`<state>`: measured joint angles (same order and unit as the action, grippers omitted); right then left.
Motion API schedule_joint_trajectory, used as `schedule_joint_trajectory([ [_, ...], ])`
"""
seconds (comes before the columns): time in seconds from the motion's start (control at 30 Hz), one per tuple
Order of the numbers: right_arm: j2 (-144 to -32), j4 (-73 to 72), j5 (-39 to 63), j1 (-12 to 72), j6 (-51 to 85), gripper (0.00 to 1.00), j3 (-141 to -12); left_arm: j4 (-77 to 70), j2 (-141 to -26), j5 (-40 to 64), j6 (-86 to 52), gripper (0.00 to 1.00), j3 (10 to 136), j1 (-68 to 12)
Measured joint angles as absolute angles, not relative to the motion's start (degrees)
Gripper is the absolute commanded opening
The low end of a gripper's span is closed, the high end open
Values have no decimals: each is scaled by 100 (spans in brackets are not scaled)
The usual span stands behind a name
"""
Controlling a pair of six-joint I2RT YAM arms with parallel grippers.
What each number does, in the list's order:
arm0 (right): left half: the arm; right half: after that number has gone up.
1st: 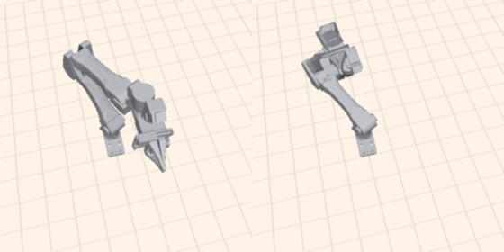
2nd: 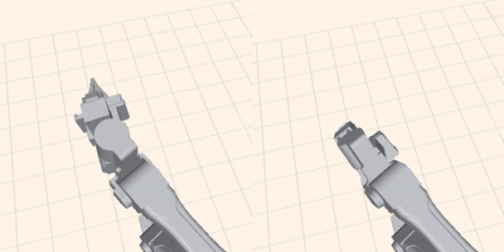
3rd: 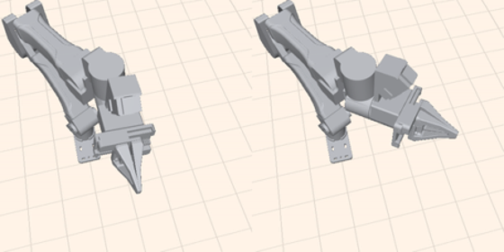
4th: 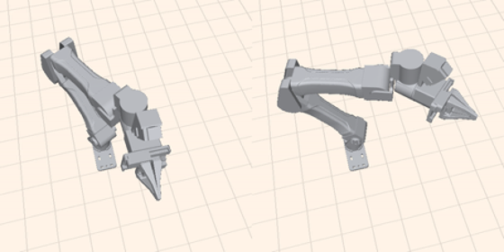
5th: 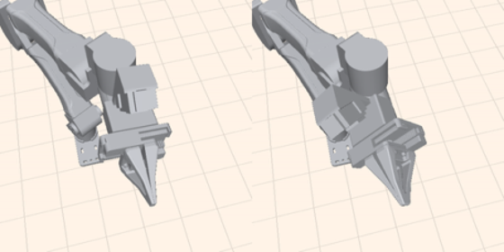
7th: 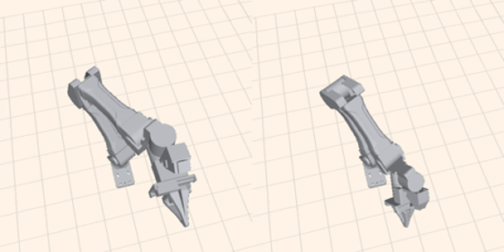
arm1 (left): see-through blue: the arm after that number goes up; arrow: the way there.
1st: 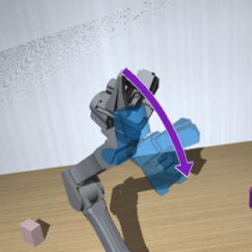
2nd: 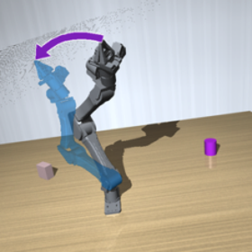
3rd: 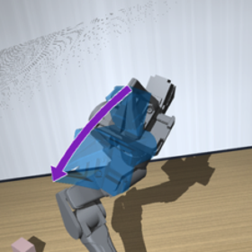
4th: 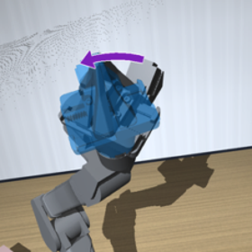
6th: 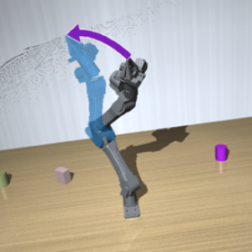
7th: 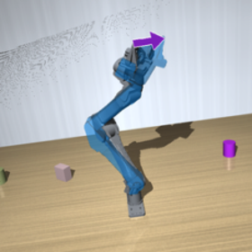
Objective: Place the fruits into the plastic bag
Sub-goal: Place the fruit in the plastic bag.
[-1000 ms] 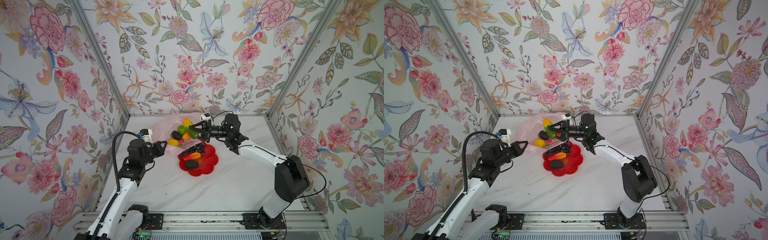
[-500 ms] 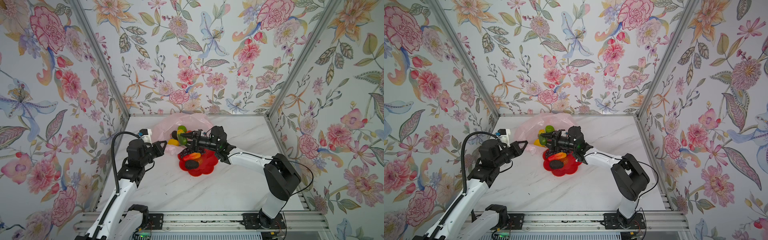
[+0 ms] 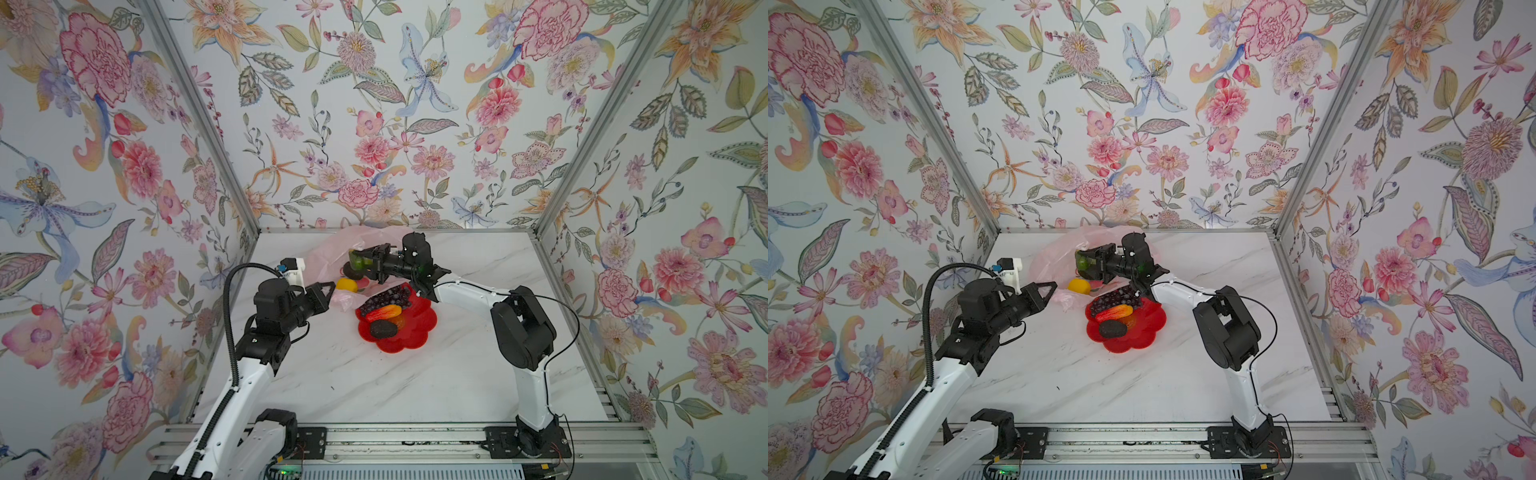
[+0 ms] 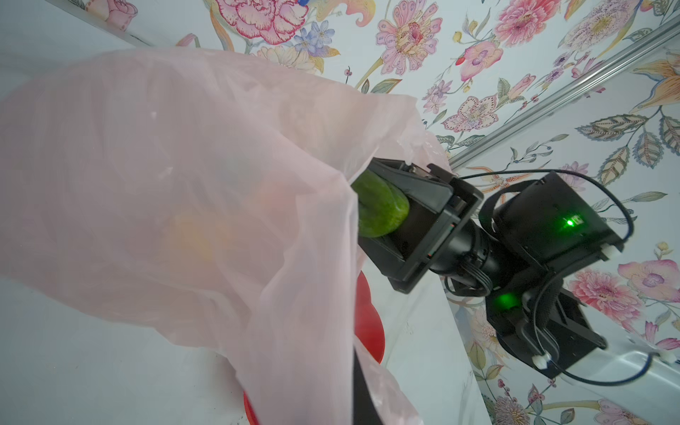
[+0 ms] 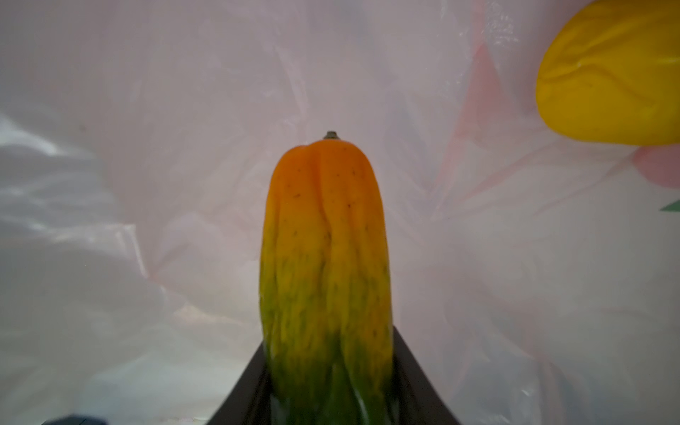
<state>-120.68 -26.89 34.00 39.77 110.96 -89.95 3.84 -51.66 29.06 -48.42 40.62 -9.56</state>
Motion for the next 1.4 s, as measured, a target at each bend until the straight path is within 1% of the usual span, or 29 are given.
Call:
schedule_joint_trajectory([
  [0.37, -13546, -1629, 3332, 4014, 10720, 41, -10617, 379, -5131, 2963, -4842, 0, 4062, -1087],
  [0.67, -14256, -786, 3291, 4025, 10276, 44, -11784, 379, -5131, 2965, -4845, 0, 4062, -1133],
  [0.8, -14455, -572, 3284, 4018, 10162, 46, -12020, 368, -5131, 2969, -4849, 0, 4056, -1133],
  [0.9, -14562, -379, 3291, 3997, 10060, 49, -12095, 290, -5137, 2982, -4886, 0, 4040, -1133],
  [0.97, -14573, -290, 3293, 3986, 9983, 53, -12105, 233, -5153, 2982, -4888, 0, 4036, -1133],
  [1.03, -14573, -204, 3291, 3964, 9913, 59, -12136, 183, -5177, 2982, -4888, 0, 4036, -1133],
  [1.2, -14573, -115, 3293, 3909, 9802, 61, -12151, 117, -5253, 2985, -4890, 0, 4036, -1133],
  [1.27, -14573, -86, 3293, 3889, 9771, 63, -12151, 117, -5275, 2987, -4890, 0, 4036, -1133],
  [1.4, -14573, -67, 3295, 3870, 9719, 64, -12151, 117, -5306, 2998, -4890, 0, 4036, -1133],
])
